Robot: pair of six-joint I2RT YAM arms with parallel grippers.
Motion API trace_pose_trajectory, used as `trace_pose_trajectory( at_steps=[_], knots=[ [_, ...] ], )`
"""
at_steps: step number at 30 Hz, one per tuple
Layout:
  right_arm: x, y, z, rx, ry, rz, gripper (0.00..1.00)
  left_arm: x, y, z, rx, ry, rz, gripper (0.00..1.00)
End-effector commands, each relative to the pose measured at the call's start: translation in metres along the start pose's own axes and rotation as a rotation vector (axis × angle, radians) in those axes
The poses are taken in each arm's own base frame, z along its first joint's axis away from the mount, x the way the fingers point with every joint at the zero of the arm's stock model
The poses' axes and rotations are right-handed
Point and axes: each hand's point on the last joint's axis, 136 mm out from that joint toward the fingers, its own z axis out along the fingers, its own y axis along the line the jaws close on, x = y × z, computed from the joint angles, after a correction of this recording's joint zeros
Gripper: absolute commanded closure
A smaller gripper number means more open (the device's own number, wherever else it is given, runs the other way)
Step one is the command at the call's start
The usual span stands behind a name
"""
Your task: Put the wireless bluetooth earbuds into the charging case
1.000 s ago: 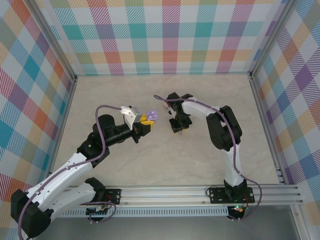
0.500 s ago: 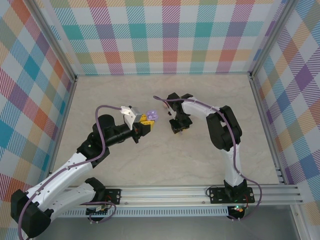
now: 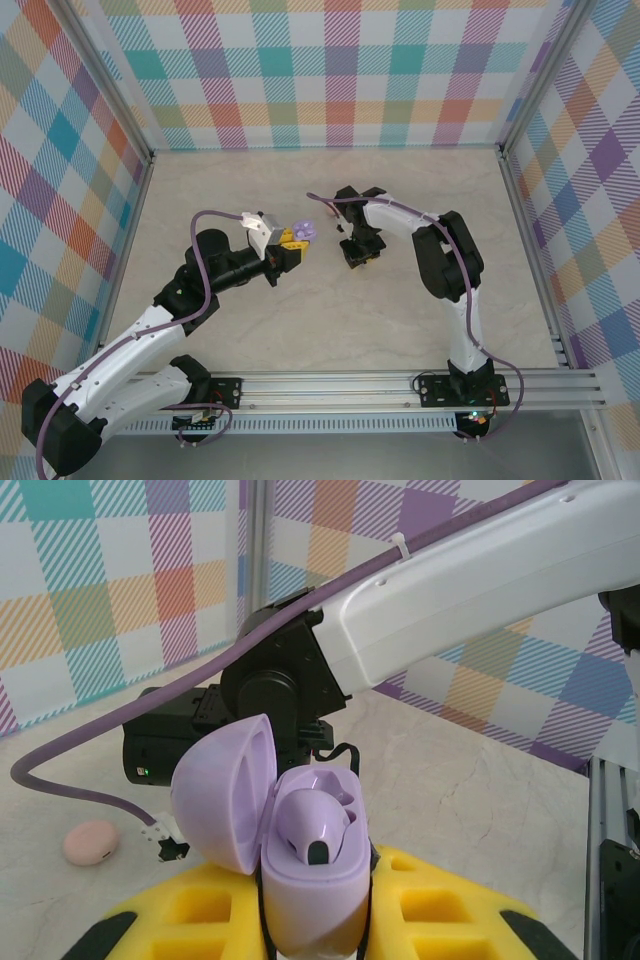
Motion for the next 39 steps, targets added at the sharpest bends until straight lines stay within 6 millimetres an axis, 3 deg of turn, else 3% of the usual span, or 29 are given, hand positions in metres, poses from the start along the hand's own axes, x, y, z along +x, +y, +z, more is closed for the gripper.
trace_pose_trajectory(
  at_steps=[1, 7, 17, 29, 39],
  knots=[
    [-0.003, 0.006, 0.012, -0.022, 0.019, 0.018, 0.7, -0.013, 0.0, -0.004, -0.005, -0.042, 0.01, 0.79],
    [-0.004, 0.003, 0.015, -0.011, 0.013, 0.053, 0.79, -0.012, 0.0, -0.004, -0.005, -0.039, 0.01, 0.79],
    [-0.017, 0.001, -0.012, -0.183, -0.118, 0.196, 0.81, -0.007, 0.002, 0.001, -0.003, -0.02, -0.015, 0.79],
    [-0.024, -0.015, -0.09, -0.556, -0.455, 0.366, 0.82, 0.006, 0.014, 0.018, -0.018, -0.009, -0.097, 0.8],
    [-0.01, 0.005, -0.181, -0.765, -0.674, 0.271, 0.81, 0.017, 0.034, 0.035, -0.068, -0.009, -0.198, 0.8]
  ],
)
